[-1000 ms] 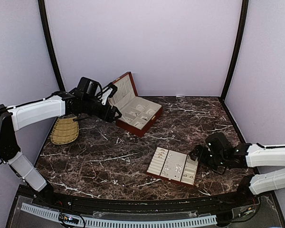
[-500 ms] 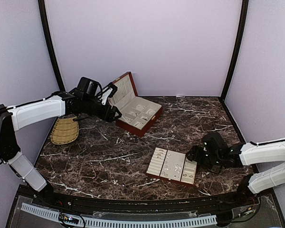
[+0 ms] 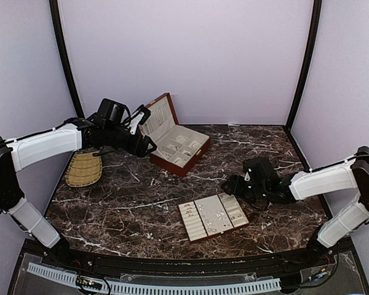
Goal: Organize the mixed jewelry
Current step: Move to the center of the board in the compartment layer.
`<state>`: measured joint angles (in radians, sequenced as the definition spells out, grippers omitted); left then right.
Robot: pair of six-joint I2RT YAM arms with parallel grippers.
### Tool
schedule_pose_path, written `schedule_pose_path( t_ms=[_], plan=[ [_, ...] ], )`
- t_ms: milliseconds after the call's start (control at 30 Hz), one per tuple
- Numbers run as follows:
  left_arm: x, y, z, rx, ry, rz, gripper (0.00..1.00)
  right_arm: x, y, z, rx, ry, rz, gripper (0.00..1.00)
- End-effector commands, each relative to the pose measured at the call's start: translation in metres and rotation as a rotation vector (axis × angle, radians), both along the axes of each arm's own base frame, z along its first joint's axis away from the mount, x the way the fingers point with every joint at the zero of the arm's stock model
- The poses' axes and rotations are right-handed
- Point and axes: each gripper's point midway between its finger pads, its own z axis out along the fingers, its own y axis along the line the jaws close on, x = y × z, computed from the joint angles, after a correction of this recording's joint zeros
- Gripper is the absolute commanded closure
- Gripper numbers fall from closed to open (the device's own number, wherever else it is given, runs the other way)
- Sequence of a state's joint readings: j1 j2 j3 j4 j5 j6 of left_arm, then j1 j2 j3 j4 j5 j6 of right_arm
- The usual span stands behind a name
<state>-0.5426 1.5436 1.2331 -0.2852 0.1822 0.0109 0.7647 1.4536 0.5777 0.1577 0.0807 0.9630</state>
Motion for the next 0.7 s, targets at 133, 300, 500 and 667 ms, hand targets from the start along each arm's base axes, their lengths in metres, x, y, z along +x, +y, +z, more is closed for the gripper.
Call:
schedule_pose_path(
  t_ms=[133, 300, 500, 667],
  plan=[
    [-0.016, -0.005, 0.007, 0.047, -0.051, -0.007, 0.25, 0.020, -0.003, 0.029, -0.020, -0.123, -0.029, 0.26],
    [-0.046, -0.010, -0.016, 0.108, -0.012, -0.071, 0.27, 0.020, -0.025, 0.045, -0.053, -0.184, -0.074, 0.22],
    [-0.104, -0.013, -0.057, 0.013, 0.192, -0.168, 0.35, 0.020, -0.046, 0.070, -0.016, -0.282, -0.126, 0.17],
    [-0.147, -0.014, -0.099, 0.011, 0.350, -0.222, 0.45, 0.018, -0.053, 0.084, 0.007, -0.330, -0.145, 0.16]
  ],
)
